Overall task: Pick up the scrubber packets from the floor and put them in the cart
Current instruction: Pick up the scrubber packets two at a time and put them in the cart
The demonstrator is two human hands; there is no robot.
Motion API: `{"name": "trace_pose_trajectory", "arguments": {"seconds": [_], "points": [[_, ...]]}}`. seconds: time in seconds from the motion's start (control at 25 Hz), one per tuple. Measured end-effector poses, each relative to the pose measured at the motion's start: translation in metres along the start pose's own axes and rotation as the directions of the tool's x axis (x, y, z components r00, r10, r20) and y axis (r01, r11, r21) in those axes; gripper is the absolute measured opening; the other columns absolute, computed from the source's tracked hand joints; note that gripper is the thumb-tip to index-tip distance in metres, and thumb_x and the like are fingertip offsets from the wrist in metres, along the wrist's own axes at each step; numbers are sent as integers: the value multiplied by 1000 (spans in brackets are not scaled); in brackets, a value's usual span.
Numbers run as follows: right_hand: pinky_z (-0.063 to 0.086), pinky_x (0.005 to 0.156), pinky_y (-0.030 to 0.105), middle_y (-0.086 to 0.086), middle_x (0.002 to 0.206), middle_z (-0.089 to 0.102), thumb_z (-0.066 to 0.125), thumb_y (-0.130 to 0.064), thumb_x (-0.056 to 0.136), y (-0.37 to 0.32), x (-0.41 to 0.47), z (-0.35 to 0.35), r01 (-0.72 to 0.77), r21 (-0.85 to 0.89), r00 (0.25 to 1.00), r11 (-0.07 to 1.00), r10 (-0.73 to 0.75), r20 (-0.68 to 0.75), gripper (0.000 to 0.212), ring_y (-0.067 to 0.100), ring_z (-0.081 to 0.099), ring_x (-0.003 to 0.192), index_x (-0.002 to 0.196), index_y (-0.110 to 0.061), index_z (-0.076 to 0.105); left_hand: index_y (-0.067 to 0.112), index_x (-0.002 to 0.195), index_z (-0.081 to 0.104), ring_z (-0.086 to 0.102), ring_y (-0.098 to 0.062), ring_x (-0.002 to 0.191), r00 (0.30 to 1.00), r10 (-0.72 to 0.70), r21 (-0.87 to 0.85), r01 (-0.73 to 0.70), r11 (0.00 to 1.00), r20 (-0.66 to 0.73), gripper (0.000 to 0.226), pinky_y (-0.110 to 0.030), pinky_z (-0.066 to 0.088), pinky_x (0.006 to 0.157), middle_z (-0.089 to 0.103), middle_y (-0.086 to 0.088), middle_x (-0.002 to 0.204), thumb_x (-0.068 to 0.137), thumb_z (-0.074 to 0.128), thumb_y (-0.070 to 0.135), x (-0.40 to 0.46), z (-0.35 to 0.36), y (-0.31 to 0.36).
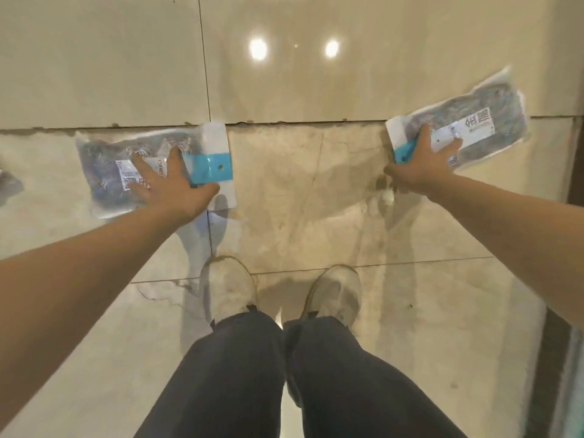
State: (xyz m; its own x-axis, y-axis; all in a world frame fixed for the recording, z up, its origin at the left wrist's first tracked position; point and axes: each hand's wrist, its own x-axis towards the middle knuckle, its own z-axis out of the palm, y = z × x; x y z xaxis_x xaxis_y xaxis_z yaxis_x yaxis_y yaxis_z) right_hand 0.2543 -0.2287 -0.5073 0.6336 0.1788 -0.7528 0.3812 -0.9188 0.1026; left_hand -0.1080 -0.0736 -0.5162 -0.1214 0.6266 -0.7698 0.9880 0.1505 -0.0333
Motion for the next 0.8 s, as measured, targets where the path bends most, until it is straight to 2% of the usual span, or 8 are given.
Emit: {"name": "trace_pose_trajectory", "arguments": {"seconds": [0.12,0.24,0.32,0.44,0.52,0.64,0.72,0.8], "points": [[52,107,49,27,168,8,65,-50,85,-38,-18,21,-155,264,986,952,133,99,110,52,46,136,167,-30,-5,49,161,-2,5,-53,155,991,-89,-286,114,951,97,109,-62,22,123,-27,-11,170,81,69,65,-15,11,29],[65,72,42,16,133,57,64,-31,90,-75,-33,16,-244,618,954,747,69,293,81,32,68,92,158,-13,24,50,156,17,50,-46,134,957,-150,-545,267,795,249,136,-60,52,98,29,-10,164,40,84,75,-6,6,52],[61,57,39,13,122,60,66,-24,91,-72,-39,11,-225,576,963,786,89,256,65,30,65,87,147,-10,35,34,151,33,59,-39,120,962,-152,-546,254,798,226,110,-50,57,92,46,-12,146,54,79,55,-10,-5,53],[57,94,51,20,144,42,77,-55,76,-30,-34,15,-230,230,973,946,221,67,110,39,51,126,157,-4,22,13,147,35,49,-43,130,976,-218,-284,212,935,13,85,-47,52,101,37,-20,147,76,79,31,-3,-14,27],[47,109,47,16,141,46,70,-81,57,-2,-28,24,-261,197,965,945,249,84,135,39,45,139,157,-1,28,7,141,42,56,-42,124,979,-183,-289,201,936,89,97,-51,53,101,49,-20,141,66,89,46,12,-9,5],[51,101,49,3,128,52,83,-62,78,-6,-28,47,-320,542,946,777,233,225,102,34,54,133,150,-8,37,6,125,62,71,-32,102,969,-45,-410,145,900,244,84,-47,59,92,72,-11,116,63,94,52,12,8,-11],[57,99,55,9,133,58,86,-42,84,-20,-40,60,-255,714,967,652,196,166,89,35,64,121,146,-10,31,11,120,70,74,-25,97,978,36,-504,74,861,205,80,-45,61,91,77,-6,110,59,91,57,-10,15,-4],[60,95,51,11,123,60,77,-28,93,-35,-65,57,-121,743,991,658,124,51,71,33,67,109,142,-9,28,16,121,70,75,-21,95,988,71,-592,24,806,137,87,-45,62,89,77,-2,108,50,84,64,-37,11,6]]}}
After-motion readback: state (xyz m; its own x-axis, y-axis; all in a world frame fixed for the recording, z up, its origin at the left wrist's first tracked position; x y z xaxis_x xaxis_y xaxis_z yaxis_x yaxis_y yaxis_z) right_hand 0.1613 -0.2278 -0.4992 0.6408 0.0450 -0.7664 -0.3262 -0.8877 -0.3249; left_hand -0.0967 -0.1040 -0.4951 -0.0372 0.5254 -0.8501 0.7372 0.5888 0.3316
